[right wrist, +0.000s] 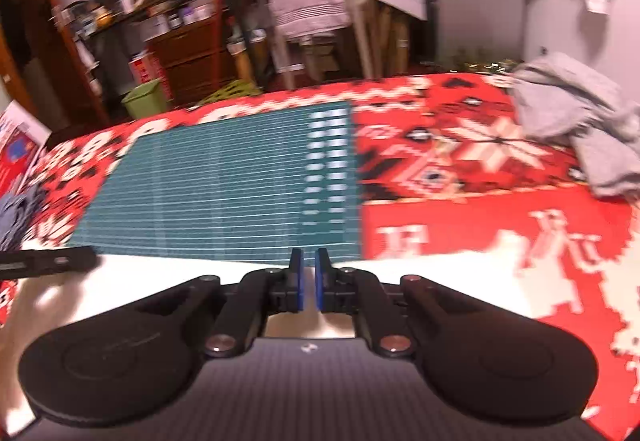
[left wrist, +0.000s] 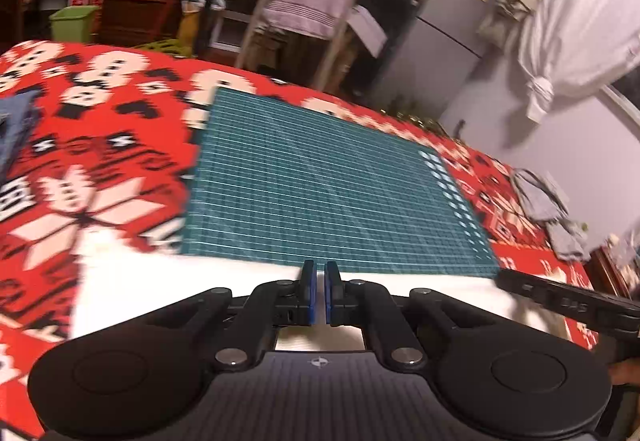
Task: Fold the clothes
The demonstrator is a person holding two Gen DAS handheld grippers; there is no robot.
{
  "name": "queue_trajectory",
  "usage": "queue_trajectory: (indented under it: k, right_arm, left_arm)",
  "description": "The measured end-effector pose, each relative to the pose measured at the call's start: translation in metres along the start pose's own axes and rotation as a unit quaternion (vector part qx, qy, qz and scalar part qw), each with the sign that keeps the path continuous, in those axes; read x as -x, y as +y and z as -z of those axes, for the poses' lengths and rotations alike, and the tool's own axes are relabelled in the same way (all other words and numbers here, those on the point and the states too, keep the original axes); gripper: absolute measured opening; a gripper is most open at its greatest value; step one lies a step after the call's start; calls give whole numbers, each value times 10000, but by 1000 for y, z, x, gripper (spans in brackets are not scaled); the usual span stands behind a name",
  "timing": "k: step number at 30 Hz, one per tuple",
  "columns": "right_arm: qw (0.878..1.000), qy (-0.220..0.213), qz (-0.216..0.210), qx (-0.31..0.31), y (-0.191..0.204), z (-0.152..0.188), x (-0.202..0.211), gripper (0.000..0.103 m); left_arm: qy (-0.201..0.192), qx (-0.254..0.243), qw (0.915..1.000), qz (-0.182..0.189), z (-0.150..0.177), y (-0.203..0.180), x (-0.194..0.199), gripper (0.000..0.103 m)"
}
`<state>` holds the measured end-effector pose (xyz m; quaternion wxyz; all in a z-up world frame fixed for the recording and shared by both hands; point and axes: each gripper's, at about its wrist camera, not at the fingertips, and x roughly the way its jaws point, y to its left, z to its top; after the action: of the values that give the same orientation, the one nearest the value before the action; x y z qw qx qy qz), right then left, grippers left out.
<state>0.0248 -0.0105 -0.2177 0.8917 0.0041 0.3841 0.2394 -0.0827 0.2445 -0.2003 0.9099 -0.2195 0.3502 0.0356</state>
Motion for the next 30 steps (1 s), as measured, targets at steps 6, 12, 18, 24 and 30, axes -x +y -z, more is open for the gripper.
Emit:
queue_trajectory:
  k: [6,12,18,24,30]
  right_arm:
    - [9991,-88,231,-358,-42,1,11,2]
    - [9970,-220,449,-590,-65,0,18,0]
    - [9936,-289,515,-963,-91,0,23,0]
    - [9894,-538,803,-1085,-99,-4,35,11]
    - [9862,-573,665,-1406,-116,-6,39,22]
  left_arm:
    - [-181,266,9990,-312,-3,29,16,4]
    - [-317,395,9971,-564,-3,50,28,3]
    - [-425,479,9951,-757,-4,66,39,3]
    - [-624,732,9897,-1060,-10,82,56,10]
    - [-684,1486,9845,-631,-15,107,65,29]
